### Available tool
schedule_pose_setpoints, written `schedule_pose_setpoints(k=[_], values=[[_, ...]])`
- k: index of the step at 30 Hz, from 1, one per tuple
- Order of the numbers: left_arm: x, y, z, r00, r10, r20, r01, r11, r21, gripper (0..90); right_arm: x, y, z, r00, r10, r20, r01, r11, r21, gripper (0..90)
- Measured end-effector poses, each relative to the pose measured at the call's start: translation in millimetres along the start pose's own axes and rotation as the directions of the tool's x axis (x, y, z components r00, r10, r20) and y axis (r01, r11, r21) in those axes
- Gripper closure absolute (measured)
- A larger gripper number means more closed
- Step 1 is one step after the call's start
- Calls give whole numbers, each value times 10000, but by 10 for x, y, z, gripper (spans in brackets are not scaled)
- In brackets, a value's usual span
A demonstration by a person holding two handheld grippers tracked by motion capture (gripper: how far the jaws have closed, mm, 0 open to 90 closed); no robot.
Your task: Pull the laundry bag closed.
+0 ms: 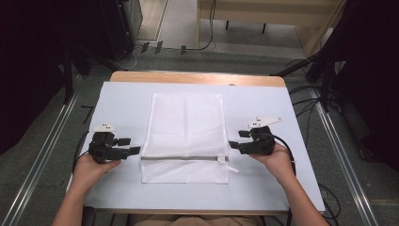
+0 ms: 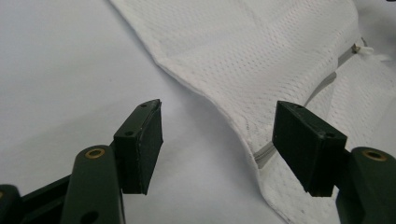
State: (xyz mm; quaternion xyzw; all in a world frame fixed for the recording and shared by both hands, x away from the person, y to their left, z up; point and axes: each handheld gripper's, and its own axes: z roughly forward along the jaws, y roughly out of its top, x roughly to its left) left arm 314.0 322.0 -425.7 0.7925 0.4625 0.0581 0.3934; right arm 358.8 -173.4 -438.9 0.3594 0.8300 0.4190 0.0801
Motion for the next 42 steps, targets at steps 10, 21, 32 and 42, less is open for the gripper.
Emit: schedule_pose_setpoints(k=[10,21,32,42], values=[[68,-1,-26,9980,-381,-505,369,9990,-236,319,-217,-149,-173,9954,540,790,-515,9981,-332,291],[203,-4,-35,9919,-817,-968,776,9959,-457,313,-418,-234,-231,9846,979,1448,-937,9950,-352,237],[225,-6,43,9849,-974,-1434,932,9950,-356,274,-492,-278,-170,9807,1195,1547,-1237,9922,181,232],[253,-24,97,9777,-946,-1875,939,9955,-128,237,-486,-279,-130,9822,1087,1531,-1152,9928,342,233]])
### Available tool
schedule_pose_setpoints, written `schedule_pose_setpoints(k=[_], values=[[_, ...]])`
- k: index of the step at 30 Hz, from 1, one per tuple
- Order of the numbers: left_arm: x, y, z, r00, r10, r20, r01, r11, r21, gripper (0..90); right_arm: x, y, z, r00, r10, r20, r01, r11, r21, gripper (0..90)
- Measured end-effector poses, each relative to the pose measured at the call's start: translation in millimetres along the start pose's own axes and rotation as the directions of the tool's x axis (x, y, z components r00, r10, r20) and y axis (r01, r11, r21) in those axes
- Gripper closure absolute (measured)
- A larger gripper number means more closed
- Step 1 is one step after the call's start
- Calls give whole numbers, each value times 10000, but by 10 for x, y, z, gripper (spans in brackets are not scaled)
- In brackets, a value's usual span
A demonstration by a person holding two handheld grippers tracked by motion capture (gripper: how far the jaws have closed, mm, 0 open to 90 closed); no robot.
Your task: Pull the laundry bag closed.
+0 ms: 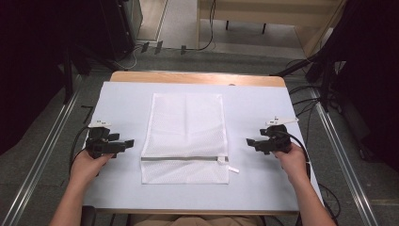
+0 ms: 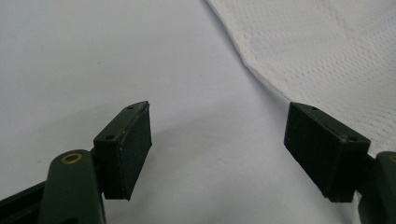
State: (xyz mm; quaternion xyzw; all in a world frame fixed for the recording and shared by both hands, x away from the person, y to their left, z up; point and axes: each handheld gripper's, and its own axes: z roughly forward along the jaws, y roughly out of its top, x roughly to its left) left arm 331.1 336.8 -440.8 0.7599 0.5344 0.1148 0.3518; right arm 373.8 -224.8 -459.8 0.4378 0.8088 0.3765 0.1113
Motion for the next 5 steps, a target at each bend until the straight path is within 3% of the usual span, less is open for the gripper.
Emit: schedule_pose_setpoints(k=[5], values=[[-10,-6,19,9996,217,-182,-216,9997,65,230,-4,-6,13,10000,-58,-14,59,9999,112,232]])
